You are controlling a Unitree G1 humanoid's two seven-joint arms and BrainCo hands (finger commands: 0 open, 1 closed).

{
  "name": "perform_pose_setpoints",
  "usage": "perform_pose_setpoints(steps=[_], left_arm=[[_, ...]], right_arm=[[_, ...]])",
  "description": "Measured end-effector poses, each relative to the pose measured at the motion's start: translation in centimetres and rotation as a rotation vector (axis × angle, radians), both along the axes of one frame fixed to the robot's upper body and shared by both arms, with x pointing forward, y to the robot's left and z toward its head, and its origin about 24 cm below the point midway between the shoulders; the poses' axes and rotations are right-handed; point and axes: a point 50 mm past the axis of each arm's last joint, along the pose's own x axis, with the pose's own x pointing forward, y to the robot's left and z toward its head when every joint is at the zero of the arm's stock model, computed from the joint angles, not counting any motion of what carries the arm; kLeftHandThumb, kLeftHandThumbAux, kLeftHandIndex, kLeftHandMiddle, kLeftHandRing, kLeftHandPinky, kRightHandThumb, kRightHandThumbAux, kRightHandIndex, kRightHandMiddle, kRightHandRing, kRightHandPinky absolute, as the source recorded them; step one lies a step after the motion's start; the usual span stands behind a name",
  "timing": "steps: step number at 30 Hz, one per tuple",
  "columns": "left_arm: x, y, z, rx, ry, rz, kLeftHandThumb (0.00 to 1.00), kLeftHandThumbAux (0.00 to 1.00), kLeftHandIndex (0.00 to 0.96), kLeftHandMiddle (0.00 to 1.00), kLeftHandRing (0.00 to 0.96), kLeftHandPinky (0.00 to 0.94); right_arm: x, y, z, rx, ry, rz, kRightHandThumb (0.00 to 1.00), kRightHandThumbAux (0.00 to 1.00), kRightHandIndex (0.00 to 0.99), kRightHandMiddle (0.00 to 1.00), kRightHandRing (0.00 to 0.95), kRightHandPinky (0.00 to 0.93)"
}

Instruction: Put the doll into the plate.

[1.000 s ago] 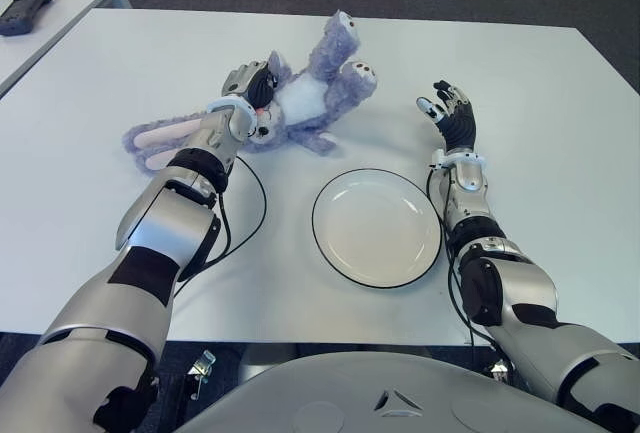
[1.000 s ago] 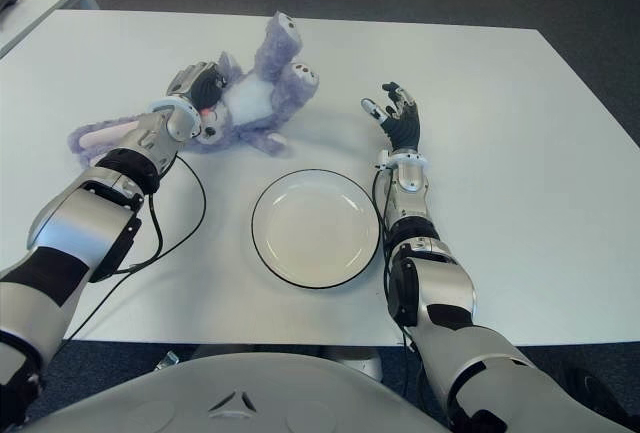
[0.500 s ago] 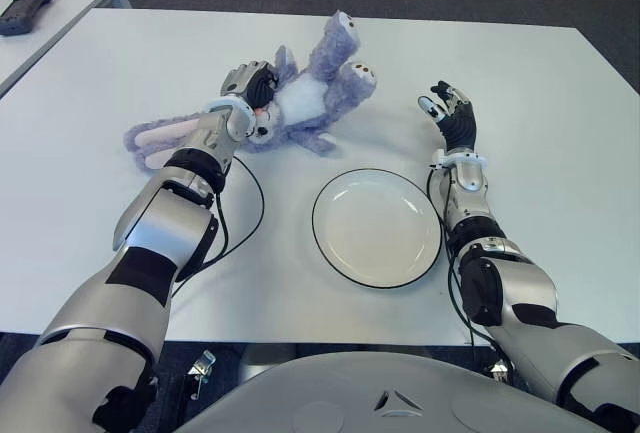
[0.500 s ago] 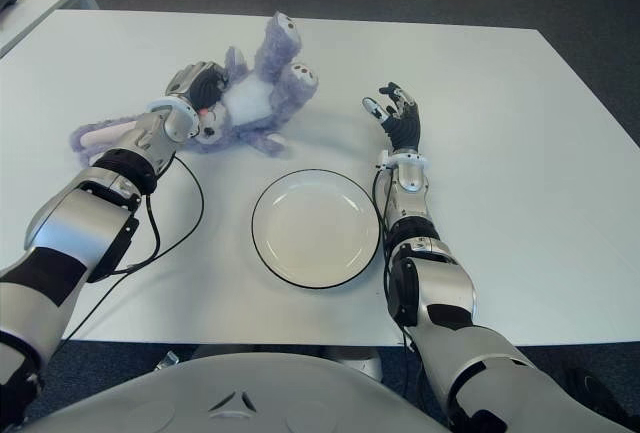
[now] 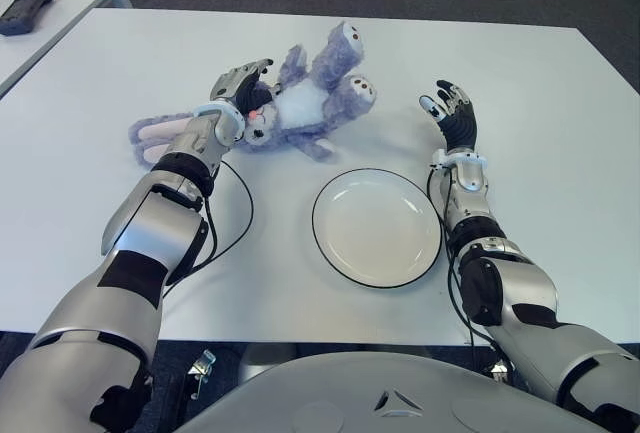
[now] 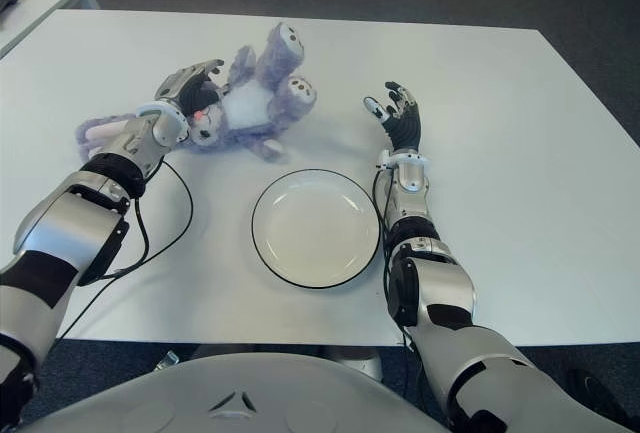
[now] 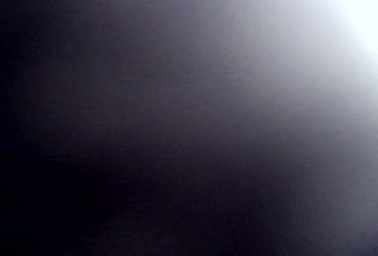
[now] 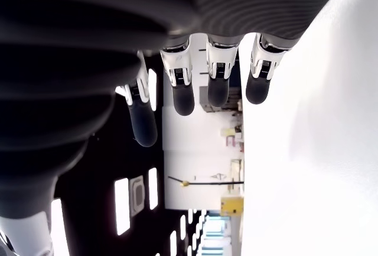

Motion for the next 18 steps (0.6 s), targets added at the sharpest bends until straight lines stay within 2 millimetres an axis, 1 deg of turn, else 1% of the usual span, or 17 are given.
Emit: perform_pose_setpoints(steps=[7,8,18], left_arm=[[-0.01,0.05,0.01,0.003,0.0,0.0,0.344,0.237,0.0,0.015,0.016,0.033],[-0.01,0.06,0.01,0.003,0.0,0.0,0.338,0.23,0.0,0.004,0.007,0.029],[0.03,0.25,0.22,0.008,0.004,-0.005,0.313,0.2,0.0,0.0,0.0,0.016]], right_arm=[[0.0,-0.02,0.0,0.001,0.0,-0.001,0.0,0.637,0.161,0.088,0.051,0.066],[0.0,-0.02,0.0,0.0,0.0,-0.001,0.0,0.639,0.182,0.091,0.051,0.056],[0.0,-0.01,0.01,0.0,0.0,-0.001,0.0,0.624,0.158,0.084,0.048,0.052]])
